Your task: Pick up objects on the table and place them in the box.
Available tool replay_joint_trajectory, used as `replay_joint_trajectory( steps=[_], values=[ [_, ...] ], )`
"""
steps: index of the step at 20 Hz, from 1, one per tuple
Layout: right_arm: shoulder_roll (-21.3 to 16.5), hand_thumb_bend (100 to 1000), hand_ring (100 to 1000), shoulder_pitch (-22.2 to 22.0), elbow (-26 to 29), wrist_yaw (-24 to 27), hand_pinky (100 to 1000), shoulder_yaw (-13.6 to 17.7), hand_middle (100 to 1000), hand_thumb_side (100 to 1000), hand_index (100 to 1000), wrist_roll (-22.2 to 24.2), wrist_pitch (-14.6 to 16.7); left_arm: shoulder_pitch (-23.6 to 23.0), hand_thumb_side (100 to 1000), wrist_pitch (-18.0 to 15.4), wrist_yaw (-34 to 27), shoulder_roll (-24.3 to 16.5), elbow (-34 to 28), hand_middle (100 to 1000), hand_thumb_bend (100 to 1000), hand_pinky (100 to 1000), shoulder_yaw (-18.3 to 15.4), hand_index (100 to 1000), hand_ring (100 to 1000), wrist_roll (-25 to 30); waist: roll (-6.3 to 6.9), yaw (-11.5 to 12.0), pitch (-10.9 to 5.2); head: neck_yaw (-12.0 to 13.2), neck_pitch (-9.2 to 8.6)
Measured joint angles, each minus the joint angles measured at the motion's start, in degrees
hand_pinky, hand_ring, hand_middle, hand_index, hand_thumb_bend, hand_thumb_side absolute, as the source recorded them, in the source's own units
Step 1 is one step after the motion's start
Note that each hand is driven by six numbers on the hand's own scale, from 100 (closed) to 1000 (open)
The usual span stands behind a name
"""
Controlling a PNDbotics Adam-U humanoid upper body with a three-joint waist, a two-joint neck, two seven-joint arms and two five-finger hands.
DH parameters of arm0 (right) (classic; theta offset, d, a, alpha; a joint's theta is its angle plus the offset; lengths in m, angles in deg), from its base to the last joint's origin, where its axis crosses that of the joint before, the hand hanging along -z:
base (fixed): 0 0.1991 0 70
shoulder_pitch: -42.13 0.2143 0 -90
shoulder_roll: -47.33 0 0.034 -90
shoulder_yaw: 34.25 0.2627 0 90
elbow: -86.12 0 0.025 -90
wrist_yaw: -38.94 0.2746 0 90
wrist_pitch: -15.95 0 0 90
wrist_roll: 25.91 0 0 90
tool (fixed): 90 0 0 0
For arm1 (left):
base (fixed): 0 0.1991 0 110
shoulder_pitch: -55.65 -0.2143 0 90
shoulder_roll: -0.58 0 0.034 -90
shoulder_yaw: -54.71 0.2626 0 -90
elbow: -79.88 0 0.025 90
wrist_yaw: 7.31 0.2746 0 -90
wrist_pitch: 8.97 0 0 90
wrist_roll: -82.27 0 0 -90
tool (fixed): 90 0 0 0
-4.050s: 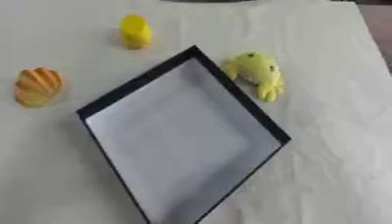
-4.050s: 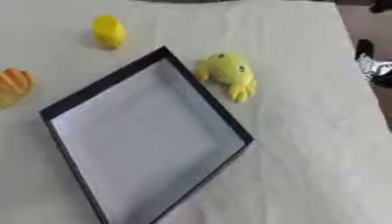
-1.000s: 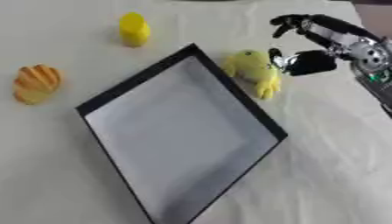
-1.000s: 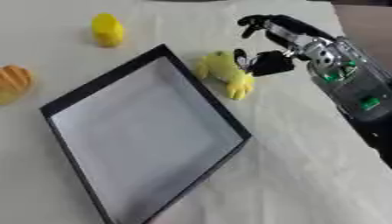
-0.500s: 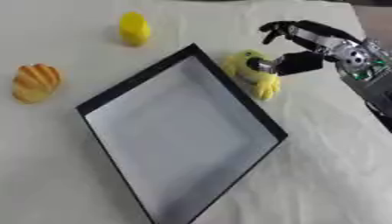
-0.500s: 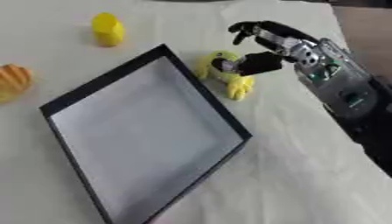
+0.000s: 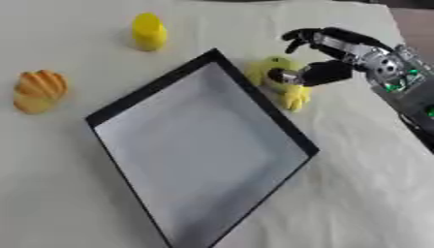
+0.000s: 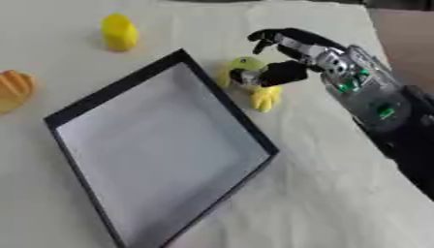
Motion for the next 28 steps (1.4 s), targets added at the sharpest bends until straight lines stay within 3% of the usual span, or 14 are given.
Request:
replay_joint_trajectory(
  steps=[13, 28],
  values=[
    [0.0, 451, 1000, -0.24, -2.5, -5.12, 1000, 0.44, 833, 741, 952, -0.61, 2.25, -0.08, 760, 0.22, 0.75, 0.08, 0.0, 758, 100, 774, 0.0, 811, 737, -0.19, -0.09, 0.59, 0.91, -0.64, -0.77],
    [-0.04, 454, 1000, -0.7, -5.34, -9.49, 985, 0.79, 833, 729, 936, 0.25, 4.17, -0.07, 765, 0.33, 1.6, 0.15, 0.0, 757, 100, 774, 0.0, 811, 736, -0.26, -0.76, 1.44, 1.87, -1.4, -1.51]
  ],
)
